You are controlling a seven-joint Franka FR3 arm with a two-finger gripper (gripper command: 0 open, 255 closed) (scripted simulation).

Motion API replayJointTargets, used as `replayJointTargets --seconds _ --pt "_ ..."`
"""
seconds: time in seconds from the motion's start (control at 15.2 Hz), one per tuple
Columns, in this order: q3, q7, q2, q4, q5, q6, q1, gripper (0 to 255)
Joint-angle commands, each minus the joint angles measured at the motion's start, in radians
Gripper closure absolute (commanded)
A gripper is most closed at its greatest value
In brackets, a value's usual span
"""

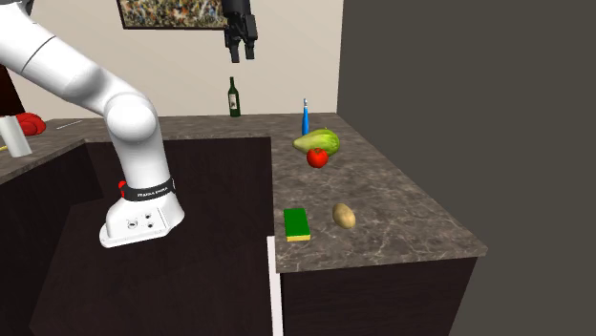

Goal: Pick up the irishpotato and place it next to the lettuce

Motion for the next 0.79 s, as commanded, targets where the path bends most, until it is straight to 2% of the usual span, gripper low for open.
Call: replayJointTargets --seconds 0.0,0.4,0.73 --pt "0.000 0.000 0.000 0.000 0.000 0.000 0.000 0" --pt "-0.123 -0.183 0.053 -0.113 -0.069 0.165 0.007 0" --pt "-0.227 -0.332 0.148 -0.165 -0.118 0.313 0.012 0"
